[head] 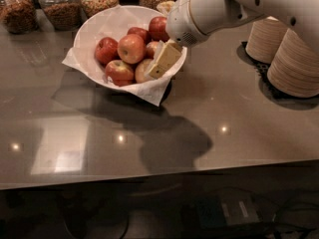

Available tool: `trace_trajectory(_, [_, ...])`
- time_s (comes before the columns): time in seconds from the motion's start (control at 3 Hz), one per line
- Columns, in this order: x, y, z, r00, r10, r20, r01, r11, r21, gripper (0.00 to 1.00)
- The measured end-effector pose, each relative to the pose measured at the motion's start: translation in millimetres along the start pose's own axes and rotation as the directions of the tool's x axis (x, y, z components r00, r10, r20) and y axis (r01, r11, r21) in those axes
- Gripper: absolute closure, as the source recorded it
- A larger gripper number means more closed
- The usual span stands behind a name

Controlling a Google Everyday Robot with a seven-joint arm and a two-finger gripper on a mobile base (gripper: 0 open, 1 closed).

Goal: Pick apple from white bowl

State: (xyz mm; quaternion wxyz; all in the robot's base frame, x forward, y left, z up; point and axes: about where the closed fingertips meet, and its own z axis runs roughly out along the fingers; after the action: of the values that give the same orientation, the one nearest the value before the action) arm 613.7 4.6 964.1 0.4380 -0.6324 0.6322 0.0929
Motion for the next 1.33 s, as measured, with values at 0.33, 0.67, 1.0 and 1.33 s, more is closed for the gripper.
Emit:
trace_trajectory(0.33, [-0.1,-7.3,4.3,1.000,0.004,0.008,-0.004,0.9992,0.040,0.17])
trace_trajectory(0.67, [-2.5,-16.6,17.4,0.999,0.007,0.037,-0.009,0.9982,0.060,0.25])
trace_trajectory(1.0, [-3.1,-23.2,26.0,0.998,0.010,0.056,-0.014,0.9972,0.074,0.23])
trace_trajectory(1.33, [-4.5,-26.9,33.4,0.997,0.012,0.070,-0.018,0.9968,0.078,0.22])
